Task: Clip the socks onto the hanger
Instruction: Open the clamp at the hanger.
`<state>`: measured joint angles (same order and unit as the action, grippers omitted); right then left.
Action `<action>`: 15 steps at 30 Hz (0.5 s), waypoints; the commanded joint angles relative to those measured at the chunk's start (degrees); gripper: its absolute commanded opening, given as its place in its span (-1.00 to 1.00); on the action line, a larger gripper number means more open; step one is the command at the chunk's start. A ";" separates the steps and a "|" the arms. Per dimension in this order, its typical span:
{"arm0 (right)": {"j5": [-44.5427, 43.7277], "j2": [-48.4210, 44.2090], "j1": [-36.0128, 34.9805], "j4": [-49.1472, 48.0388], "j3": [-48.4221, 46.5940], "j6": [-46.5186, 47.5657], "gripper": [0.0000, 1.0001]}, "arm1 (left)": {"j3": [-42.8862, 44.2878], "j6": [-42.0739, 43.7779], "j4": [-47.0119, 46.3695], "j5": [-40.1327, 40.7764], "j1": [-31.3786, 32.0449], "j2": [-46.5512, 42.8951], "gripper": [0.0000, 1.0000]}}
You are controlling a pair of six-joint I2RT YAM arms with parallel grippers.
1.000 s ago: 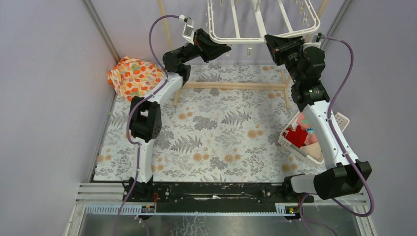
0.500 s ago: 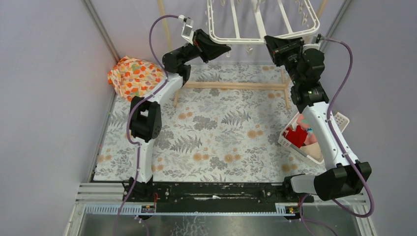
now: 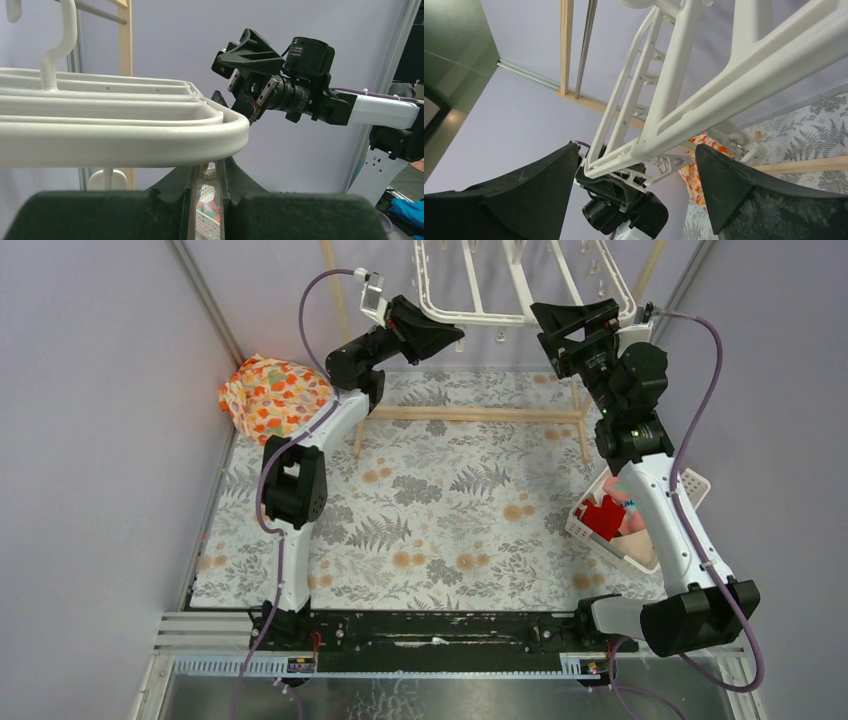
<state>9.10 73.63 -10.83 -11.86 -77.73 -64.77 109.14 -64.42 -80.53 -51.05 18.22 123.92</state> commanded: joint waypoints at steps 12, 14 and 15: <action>-8.03 -19.69 -0.33 21.91 10.99 25.24 0.93 | -0.08 -9.44 -5.91 3.62 -2.91 -1.54 -1.00; -14.10 -24.19 -0.33 24.15 13.73 27.96 0.89 | -0.14 -13.15 -8.70 3.99 -3.37 -0.91 -1.00; -17.11 -26.18 -0.33 24.74 15.25 28.75 0.87 | 0.11 -15.44 -10.70 4.55 -3.64 -0.39 -1.00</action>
<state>4.34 54.72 -10.87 6.09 -66.11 -44.97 109.12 -72.44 -82.96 -48.66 15.66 123.92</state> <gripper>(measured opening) 0.956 0.175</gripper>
